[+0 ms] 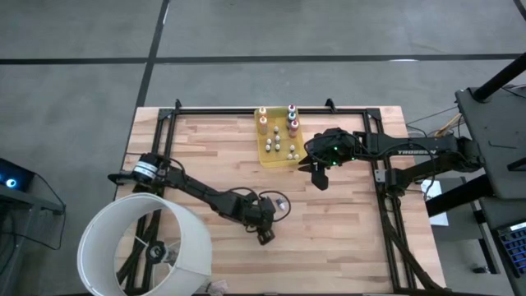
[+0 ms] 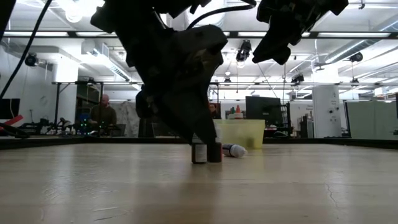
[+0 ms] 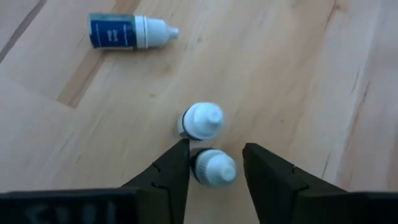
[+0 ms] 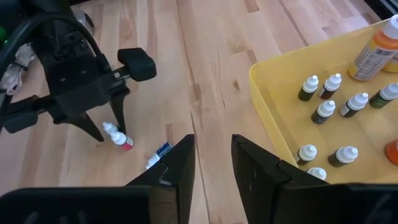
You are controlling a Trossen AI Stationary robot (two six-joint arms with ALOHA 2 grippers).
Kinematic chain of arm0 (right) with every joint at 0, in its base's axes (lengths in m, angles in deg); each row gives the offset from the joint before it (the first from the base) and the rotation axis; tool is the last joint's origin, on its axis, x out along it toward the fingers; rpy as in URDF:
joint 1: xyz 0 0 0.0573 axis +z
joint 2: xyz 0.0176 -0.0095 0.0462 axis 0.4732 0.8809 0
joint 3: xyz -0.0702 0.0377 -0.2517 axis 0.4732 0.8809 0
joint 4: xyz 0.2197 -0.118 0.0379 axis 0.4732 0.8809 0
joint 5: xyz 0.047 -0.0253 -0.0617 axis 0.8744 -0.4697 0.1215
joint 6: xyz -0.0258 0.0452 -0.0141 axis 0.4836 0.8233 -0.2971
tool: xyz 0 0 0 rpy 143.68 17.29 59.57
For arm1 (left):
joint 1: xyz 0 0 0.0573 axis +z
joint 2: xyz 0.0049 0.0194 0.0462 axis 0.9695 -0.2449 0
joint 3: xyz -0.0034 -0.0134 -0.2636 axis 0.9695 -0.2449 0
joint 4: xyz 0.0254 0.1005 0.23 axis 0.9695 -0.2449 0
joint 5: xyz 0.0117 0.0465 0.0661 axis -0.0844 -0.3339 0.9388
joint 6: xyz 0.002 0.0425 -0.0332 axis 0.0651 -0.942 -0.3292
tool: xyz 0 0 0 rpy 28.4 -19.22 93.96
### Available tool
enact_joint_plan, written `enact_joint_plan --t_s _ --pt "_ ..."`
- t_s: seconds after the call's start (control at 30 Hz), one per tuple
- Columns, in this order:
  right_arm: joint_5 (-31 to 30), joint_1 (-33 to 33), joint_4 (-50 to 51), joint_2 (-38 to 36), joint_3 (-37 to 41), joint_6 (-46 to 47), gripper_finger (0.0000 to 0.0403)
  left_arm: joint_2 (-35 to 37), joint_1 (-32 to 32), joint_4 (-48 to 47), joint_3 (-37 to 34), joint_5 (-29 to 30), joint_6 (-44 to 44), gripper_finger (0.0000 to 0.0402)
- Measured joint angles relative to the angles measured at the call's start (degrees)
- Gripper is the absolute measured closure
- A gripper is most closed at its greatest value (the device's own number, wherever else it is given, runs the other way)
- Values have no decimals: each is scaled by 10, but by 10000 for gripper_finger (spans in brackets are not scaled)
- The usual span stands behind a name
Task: Pick & Place food coloring
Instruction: Put the small dark green food coloring bottle into the yellow bin
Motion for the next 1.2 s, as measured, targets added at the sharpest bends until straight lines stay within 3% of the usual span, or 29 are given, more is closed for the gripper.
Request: enact_joint_plan --t_s 0.47,0.63,0.83,1.0,1.2 --pt "0 0 0 0 0 0 325 1 7 -41 9 -22 -15 349" --pt "0 0 0 0 0 0 324 1 14 -69 38 -23 -30 349" --pt "0 0 1 0 0 0 322 1 40 -204 128 -22 -79 348" --pt "0 0 2 0 0 0 329 1 81 -336 212 14 -128 348" --pt "0 0 6 -2 0 0 332 2 154 -398 262 39 -185 348"
